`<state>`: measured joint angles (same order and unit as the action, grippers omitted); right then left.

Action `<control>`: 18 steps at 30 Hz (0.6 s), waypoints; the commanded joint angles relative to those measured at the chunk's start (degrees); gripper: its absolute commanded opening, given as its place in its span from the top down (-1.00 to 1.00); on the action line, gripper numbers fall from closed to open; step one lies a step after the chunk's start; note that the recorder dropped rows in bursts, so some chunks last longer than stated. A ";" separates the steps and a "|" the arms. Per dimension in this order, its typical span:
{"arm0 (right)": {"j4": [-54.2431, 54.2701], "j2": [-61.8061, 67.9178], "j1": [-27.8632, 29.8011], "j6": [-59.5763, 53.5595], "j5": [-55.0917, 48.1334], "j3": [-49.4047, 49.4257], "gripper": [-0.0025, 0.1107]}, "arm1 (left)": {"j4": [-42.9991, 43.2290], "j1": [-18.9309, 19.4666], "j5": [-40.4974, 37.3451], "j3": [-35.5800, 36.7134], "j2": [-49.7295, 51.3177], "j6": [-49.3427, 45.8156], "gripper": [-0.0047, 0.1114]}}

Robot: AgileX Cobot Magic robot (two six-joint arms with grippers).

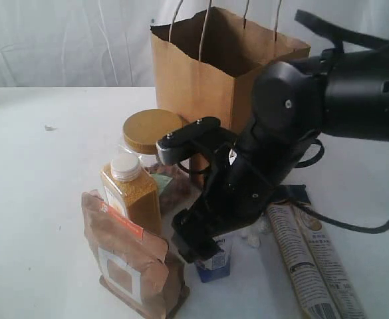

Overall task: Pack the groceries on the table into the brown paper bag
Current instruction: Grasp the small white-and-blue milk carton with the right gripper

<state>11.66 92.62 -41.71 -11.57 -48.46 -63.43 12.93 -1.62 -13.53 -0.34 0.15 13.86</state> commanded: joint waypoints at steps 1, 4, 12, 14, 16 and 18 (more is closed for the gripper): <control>-0.62 2.72 -0.23 0.16 1.37 0.15 -0.52 | -0.50 -0.46 0.23 0.34 -0.15 -0.11 0.92; -2.27 4.69 -0.23 0.27 2.89 0.15 -0.52 | -0.50 -0.46 0.23 0.34 -0.15 -0.11 0.92; -2.27 4.83 -0.23 0.42 1.66 0.15 -0.52 | -0.50 -0.46 0.23 0.34 -0.15 -0.11 0.92; -2.27 4.83 -0.23 0.42 1.38 0.15 -0.52 | -0.50 -0.46 0.23 0.34 -0.15 -0.11 0.92; -2.17 4.83 -0.23 0.42 1.06 0.15 -0.52 | -0.50 -0.46 0.23 0.34 -0.15 -0.11 0.92; -2.17 4.83 -0.23 0.42 0.93 0.15 -0.52 | -0.50 -0.46 0.23 0.34 -0.15 -0.11 0.92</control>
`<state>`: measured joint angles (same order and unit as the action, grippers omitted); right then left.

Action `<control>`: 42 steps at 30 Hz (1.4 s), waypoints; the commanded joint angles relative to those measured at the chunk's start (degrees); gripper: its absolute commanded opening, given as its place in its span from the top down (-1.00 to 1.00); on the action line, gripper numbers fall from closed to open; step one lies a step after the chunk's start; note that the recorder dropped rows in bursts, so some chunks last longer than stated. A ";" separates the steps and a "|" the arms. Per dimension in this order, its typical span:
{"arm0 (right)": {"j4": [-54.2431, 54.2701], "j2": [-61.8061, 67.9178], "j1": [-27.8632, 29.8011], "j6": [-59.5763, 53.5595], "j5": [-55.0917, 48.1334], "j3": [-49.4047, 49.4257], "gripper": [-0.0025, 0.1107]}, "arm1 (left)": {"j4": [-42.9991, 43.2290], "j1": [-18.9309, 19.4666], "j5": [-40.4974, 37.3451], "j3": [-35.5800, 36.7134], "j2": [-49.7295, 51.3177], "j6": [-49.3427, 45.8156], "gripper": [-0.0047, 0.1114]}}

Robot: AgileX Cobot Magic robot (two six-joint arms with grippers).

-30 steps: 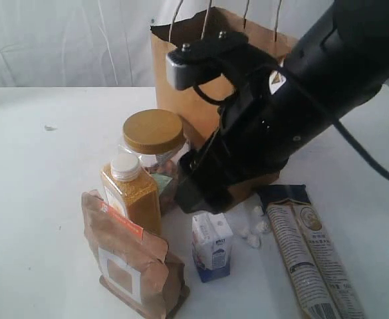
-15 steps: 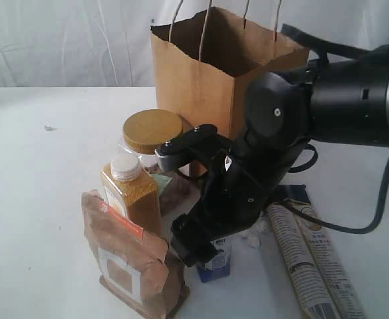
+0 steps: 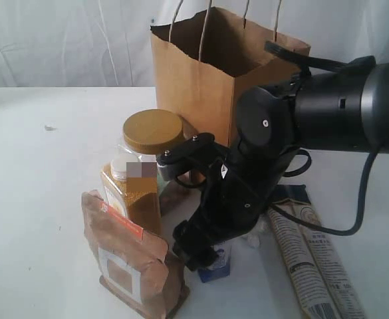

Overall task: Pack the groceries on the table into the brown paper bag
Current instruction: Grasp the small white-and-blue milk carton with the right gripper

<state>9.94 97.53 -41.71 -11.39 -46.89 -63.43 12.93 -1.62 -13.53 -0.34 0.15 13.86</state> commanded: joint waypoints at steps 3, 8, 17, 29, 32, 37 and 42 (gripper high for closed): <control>-0.45 -0.08 -0.23 0.24 -0.64 0.15 -0.52 | -0.50 -0.46 0.23 0.34 -0.15 -0.11 0.92; -0.45 -0.08 -0.23 0.24 -0.75 0.15 -0.42 | -0.50 -0.46 0.23 0.34 -0.15 -0.11 0.92; -0.45 -0.08 -0.23 1.51 -0.75 0.15 0.28 | -0.50 -0.46 0.23 0.34 -0.15 -0.11 0.92; -0.45 -0.29 -0.23 1.51 -2.56 -0.08 0.45 | -0.50 -0.46 0.23 0.34 -0.15 -0.11 0.92; -0.45 -1.23 -0.23 1.51 -6.11 -1.92 0.45 | -0.50 -0.46 0.23 0.34 -0.15 -0.11 0.92; -1.19 -4.79 -0.23 1.14 -9.09 -3.92 0.45 | -0.50 -0.46 0.23 0.34 -0.15 -0.11 0.92; -3.52 -9.79 -0.23 1.14 -10.05 -3.92 0.45 | -0.50 -0.46 0.23 0.34 -0.15 -0.11 0.92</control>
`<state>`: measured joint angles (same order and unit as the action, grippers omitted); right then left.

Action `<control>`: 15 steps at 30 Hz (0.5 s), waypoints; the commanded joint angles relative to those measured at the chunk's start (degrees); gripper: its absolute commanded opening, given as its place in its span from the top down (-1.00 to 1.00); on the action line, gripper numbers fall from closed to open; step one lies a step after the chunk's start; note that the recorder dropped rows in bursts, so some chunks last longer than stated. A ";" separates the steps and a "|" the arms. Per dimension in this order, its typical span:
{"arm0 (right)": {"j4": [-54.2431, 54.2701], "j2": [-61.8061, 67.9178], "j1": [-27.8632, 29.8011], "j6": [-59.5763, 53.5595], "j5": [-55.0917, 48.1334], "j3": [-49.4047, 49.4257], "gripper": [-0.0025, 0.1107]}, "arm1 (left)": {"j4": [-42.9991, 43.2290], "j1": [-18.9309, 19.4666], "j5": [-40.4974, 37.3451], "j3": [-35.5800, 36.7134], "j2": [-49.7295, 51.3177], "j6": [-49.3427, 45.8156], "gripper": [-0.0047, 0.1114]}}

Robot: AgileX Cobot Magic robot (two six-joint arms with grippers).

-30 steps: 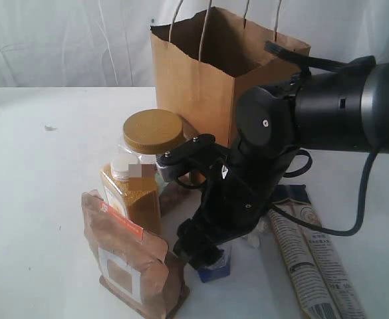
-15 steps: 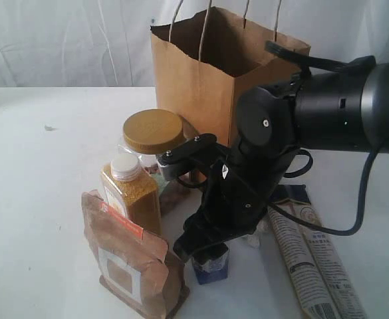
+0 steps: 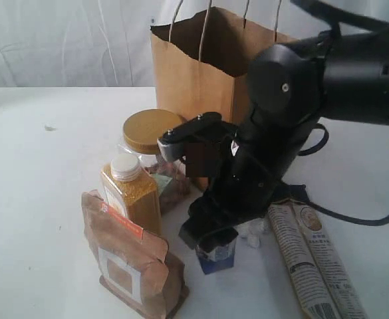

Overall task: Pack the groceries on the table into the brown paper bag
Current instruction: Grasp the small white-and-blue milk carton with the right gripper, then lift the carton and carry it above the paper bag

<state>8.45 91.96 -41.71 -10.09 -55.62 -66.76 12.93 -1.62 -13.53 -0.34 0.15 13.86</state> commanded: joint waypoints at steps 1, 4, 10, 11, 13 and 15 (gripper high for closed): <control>-2.49 -5.37 -0.23 -0.16 -1.79 -0.59 0.45 | -0.50 -0.46 0.23 0.34 -0.15 -0.11 0.92; -3.67 -8.87 -0.23 -0.16 -3.48 -0.59 0.45 | -0.50 -0.46 0.23 0.34 -0.15 -0.11 0.92; -3.16 -17.89 -0.23 0.20 -3.68 -0.59 0.45 | -0.50 -0.46 0.23 0.34 -0.15 -0.11 0.92; -3.37 -19.66 -0.23 0.20 -3.06 -0.59 0.45 | -0.50 -0.46 0.23 0.34 -0.15 -0.11 0.92; -4.86 -23.49 -0.23 0.20 -2.08 -0.59 0.45 | -0.50 -0.46 0.23 0.34 -0.15 -0.11 0.92; -6.17 -26.98 -0.23 0.20 -1.10 -0.59 0.45 | -0.50 -0.46 0.23 0.34 -0.15 -0.11 0.92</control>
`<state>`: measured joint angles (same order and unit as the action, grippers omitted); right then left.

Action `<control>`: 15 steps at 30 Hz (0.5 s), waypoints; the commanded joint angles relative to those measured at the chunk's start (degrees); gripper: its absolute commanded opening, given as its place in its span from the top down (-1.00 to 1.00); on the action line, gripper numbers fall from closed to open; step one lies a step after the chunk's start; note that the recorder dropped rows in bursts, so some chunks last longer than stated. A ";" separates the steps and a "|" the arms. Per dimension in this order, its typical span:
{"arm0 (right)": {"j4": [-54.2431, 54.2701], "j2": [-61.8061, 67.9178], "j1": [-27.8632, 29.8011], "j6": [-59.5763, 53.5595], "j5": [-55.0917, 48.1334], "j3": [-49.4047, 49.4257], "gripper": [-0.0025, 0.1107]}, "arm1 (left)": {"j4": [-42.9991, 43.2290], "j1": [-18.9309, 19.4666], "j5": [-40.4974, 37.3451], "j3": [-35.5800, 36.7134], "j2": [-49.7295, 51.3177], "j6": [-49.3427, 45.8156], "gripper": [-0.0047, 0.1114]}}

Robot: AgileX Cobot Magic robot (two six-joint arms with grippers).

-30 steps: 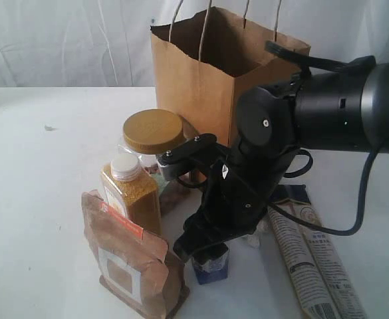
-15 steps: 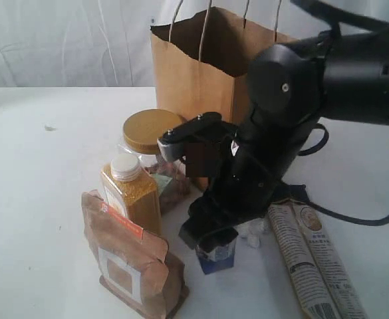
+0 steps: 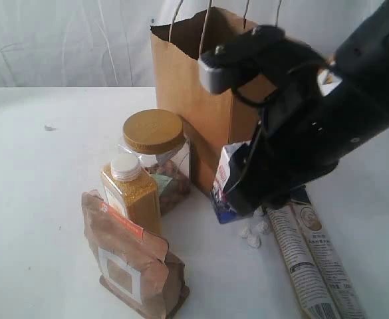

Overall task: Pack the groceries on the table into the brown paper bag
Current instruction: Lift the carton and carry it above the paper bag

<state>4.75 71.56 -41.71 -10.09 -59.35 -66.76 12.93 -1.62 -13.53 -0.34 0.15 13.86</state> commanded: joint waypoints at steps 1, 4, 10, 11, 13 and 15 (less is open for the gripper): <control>-3.19 -8.53 -0.23 0.20 3.35 -0.59 0.45 | -0.50 -0.46 0.23 0.34 -0.15 -0.11 0.92; -5.88 -13.78 -0.23 0.32 6.71 -0.59 0.45 | -0.50 -0.46 0.23 0.34 -0.15 -0.11 0.92; -12.95 -22.18 -0.23 9.42 24.70 -0.59 0.45 | -0.50 -0.46 0.23 0.34 -0.15 -0.11 0.92; -13.71 -22.95 -0.23 10.58 28.48 -0.59 0.45 | -0.50 -0.46 0.23 0.34 -0.15 -0.11 0.92; -13.84 -23.54 -0.23 10.97 34.62 -0.59 0.45 | -0.50 -0.46 0.23 0.34 -0.15 -0.11 0.92; -13.84 -23.77 -0.23 10.97 39.86 -0.59 0.45 | -0.50 -0.46 0.23 0.34 -0.15 -0.11 0.92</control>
<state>-7.97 48.53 -41.71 0.00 -29.98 -66.76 12.93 -1.62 -13.53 -0.34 0.15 13.86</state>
